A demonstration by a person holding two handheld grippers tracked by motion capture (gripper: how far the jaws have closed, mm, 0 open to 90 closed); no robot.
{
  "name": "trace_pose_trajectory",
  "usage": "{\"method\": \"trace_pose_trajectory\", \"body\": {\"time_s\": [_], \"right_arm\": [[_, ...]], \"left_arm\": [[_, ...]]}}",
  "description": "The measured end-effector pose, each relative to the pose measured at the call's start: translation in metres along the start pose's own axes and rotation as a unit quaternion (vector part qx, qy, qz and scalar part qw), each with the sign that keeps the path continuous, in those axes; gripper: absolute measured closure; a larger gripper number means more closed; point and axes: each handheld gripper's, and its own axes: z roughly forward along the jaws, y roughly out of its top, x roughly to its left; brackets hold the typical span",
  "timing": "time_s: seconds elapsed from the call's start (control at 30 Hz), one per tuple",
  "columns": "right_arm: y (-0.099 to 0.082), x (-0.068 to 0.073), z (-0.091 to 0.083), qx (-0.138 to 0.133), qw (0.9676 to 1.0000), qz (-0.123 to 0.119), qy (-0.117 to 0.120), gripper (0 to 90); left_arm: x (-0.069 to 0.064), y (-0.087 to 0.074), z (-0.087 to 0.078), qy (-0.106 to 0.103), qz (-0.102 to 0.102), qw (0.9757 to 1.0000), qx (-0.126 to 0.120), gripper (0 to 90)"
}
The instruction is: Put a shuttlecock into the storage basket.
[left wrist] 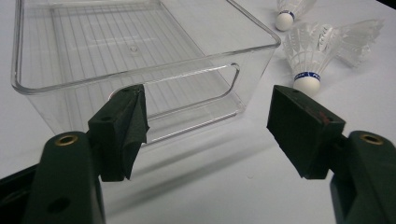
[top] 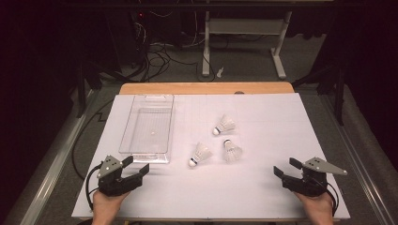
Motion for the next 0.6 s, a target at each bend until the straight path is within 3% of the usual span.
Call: {"method": "trace_pose_trajectory", "body": {"time_s": [0.6], "right_arm": [[-0.0003,0.0001,0.0003,0.002,1.0000,-0.001,-0.004,27.6]], "left_arm": [[-0.0005,0.0000,-0.0003,0.001,0.000,1.0000,-0.001,27.8]]}}
